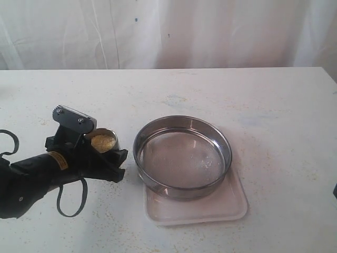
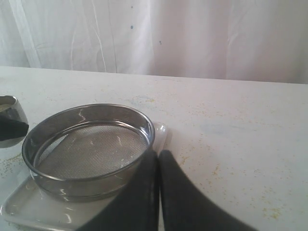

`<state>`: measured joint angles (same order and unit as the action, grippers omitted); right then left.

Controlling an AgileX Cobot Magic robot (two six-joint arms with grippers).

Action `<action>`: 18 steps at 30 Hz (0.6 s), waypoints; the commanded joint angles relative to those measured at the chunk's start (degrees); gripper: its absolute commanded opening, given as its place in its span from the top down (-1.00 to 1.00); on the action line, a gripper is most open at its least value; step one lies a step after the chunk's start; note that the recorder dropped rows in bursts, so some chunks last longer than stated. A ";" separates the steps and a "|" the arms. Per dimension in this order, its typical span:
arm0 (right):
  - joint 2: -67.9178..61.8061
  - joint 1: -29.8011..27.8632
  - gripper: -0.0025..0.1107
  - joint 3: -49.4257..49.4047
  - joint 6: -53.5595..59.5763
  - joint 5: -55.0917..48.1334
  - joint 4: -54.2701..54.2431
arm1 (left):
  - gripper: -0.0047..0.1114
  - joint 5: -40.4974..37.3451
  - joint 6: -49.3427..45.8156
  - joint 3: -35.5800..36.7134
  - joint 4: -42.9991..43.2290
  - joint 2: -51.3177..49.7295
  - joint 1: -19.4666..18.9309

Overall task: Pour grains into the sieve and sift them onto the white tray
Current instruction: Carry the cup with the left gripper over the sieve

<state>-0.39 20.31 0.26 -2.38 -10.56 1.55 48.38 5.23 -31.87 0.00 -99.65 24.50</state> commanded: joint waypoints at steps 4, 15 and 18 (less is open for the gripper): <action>0.39 -0.31 0.96 -0.26 0.49 0.43 0.23 | 0.92 -4.82 -2.50 -1.81 0.00 4.79 0.27; 0.39 -0.31 0.96 -0.26 0.49 0.43 0.23 | 0.92 -19.35 -2.70 -10.71 5.34 7.85 1.03; 0.39 -0.31 0.96 -0.26 0.49 0.43 0.23 | 0.92 -21.62 -4.26 -12.72 5.47 7.85 2.69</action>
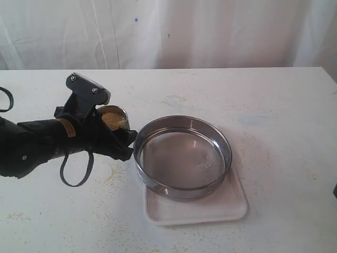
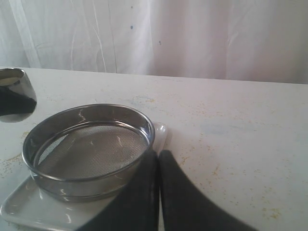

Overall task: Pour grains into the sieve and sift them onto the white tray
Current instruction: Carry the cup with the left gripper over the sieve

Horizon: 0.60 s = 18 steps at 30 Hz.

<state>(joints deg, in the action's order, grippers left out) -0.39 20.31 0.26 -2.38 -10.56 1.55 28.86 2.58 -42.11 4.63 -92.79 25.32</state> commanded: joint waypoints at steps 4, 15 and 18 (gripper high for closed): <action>0.39 -0.31 0.96 -0.26 0.49 0.43 0.23 | 0.92 -6.86 -4.14 -6.03 1.50 1.00 4.08; 0.39 -0.31 0.96 -0.26 0.49 0.43 0.23 | 0.92 -22.96 -5.21 -17.34 10.56 -1.29 7.42; 0.39 -0.31 0.96 -0.26 0.49 0.43 0.23 | 0.92 -28.03 -5.21 -20.50 14.31 -2.88 7.96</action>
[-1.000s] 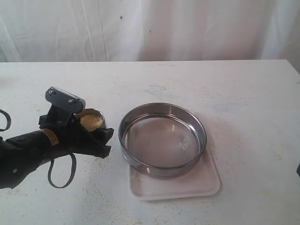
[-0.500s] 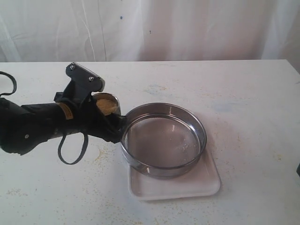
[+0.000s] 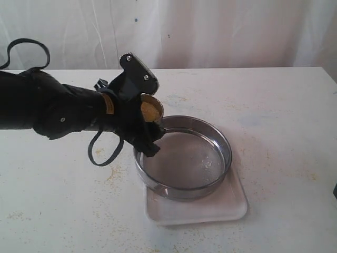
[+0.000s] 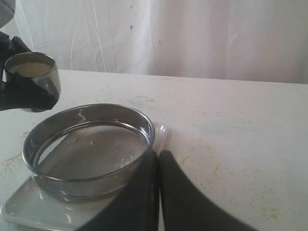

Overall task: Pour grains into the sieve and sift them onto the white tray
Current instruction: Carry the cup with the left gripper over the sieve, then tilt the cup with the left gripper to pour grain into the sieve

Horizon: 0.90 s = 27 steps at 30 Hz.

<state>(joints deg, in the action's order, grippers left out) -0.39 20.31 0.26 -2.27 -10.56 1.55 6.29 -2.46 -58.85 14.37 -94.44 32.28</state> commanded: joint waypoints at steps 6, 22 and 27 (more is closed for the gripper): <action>0.39 -0.31 0.96 -0.26 0.39 0.43 0.23 | 0.92 -11.74 -0.17 -8.84 10.01 -5.08 2.50; 0.39 -0.31 0.96 -0.26 0.39 0.43 0.23 | 0.92 -29.18 -0.59 -19.89 31.99 -13.72 8.94; 0.39 -0.31 0.96 -0.26 0.39 0.43 0.23 | 0.92 -31.41 -0.59 -19.89 36.25 -14.10 9.79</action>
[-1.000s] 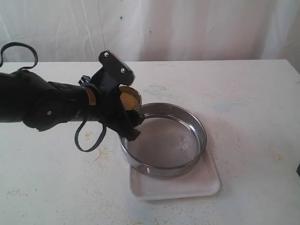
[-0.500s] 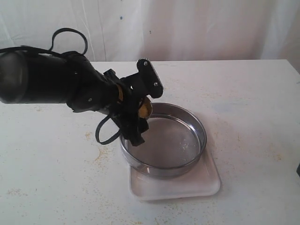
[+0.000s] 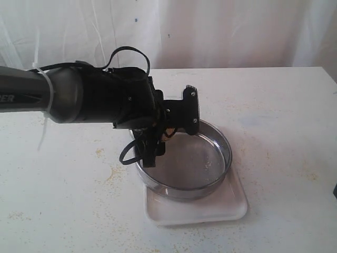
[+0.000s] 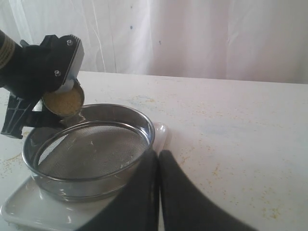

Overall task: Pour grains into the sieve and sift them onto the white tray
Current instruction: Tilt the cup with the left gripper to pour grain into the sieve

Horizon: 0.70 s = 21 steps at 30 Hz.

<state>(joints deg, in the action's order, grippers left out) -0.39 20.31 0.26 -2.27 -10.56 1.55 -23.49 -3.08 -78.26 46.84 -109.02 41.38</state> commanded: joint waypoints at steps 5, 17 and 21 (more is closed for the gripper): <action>0.39 -0.31 0.96 -0.26 0.39 0.43 0.23 | 0.92 -1.76 -0.35 -0.49 7.03 0.48 1.56; 0.39 -0.31 0.96 -0.26 0.39 0.43 0.23 | 0.92 -2.81 -0.35 -0.49 12.45 0.25 2.74; 0.39 -0.31 0.96 -0.26 0.39 0.43 0.23 | 0.92 -4.60 -0.93 -1.22 15.39 -0.94 2.74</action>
<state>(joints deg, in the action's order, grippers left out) -0.39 20.31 0.26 -2.27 -10.56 1.55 -26.24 -3.52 -78.38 59.18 -109.40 43.84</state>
